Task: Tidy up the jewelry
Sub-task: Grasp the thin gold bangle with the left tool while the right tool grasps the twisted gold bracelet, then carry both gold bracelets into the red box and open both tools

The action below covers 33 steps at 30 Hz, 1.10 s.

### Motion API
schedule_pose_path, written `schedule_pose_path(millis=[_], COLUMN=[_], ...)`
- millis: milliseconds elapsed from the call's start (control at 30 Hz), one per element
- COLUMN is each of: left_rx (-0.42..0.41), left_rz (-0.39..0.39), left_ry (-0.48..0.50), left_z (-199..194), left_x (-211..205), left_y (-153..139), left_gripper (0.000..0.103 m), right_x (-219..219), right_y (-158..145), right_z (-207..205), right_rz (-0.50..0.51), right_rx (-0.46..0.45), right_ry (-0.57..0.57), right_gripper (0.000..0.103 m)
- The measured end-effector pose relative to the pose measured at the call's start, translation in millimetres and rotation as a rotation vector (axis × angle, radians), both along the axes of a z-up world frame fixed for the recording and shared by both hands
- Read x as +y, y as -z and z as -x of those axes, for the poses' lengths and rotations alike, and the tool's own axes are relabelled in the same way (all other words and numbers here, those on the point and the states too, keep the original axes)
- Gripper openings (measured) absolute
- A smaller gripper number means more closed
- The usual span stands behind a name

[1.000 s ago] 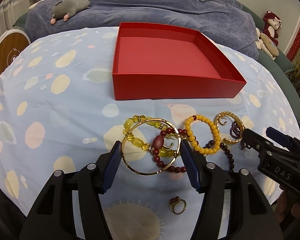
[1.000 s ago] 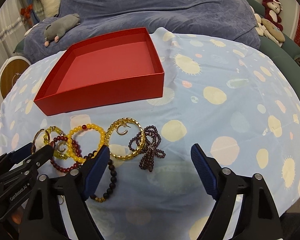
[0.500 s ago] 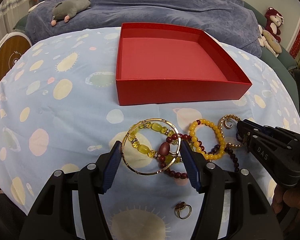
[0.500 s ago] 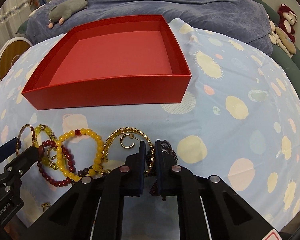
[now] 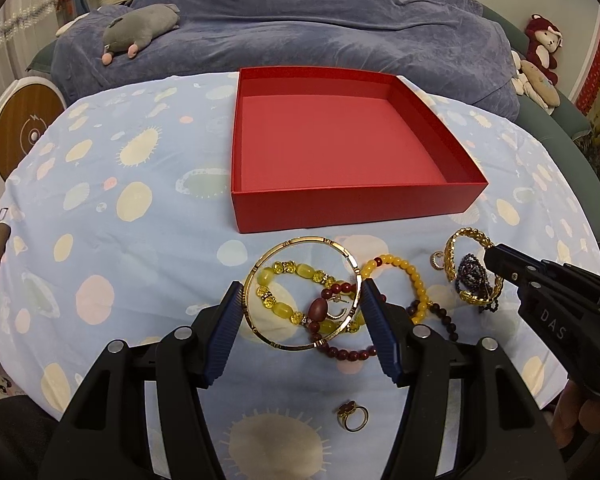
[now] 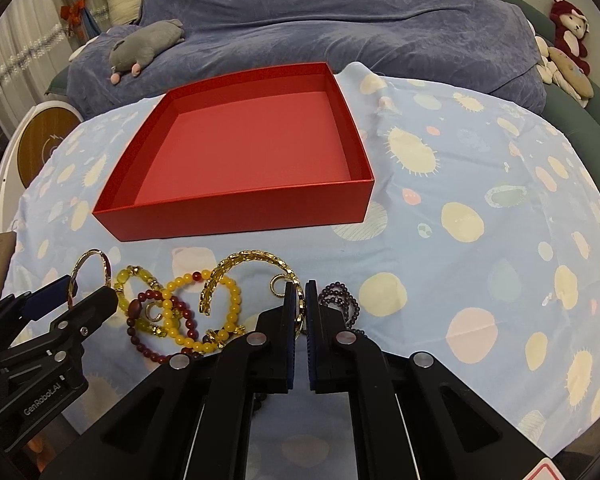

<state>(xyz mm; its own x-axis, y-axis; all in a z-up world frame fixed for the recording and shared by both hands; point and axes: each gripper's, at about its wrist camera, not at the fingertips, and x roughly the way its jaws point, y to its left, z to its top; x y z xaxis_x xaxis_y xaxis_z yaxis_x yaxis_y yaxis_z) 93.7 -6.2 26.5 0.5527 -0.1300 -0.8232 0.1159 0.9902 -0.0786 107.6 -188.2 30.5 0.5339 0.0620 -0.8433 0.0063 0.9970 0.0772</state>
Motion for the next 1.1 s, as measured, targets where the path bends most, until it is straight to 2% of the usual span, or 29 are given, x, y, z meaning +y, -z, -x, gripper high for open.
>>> schedule_pose_path(millis=[167,300,567,700,867,1100], left_rx=[-0.019,-0.043,-0.076,-0.077,-0.044,-0.013], left_rz=[-0.003,-0.007,0.019,-0.013,-0.021,-0.043], left_ry=[0.011,0.033,0.083,0.086,0.071,0.068], left_z=[-5,-22,-102,-149,-204,-252], left_x=[-1,-2,-3,-7,-8,-12], left_y=[-18,-33,-53,-47,-25,2], left_gripper=[0.057,0.057,0.057,0.057,0.057,0.057], right_x=[-1,-3,-8,-5,2,10], right_y=[-21,-38,-51,-49,-30,3], right_z=[-5,-25,-111,-161,-217,-265], right_rz=[-0.041,-0.064,-0.100,-0.112,-0.090,-0.052], right_rx=[-0.028,-0.047,-0.062,-0.060,-0.039,0.004], right_ry=[-0.011,-0.041,-0.081,-0.100,-0.121,-0.145], right_gripper=[0.004,0.004,0.004,0.004,0.004,0.004])
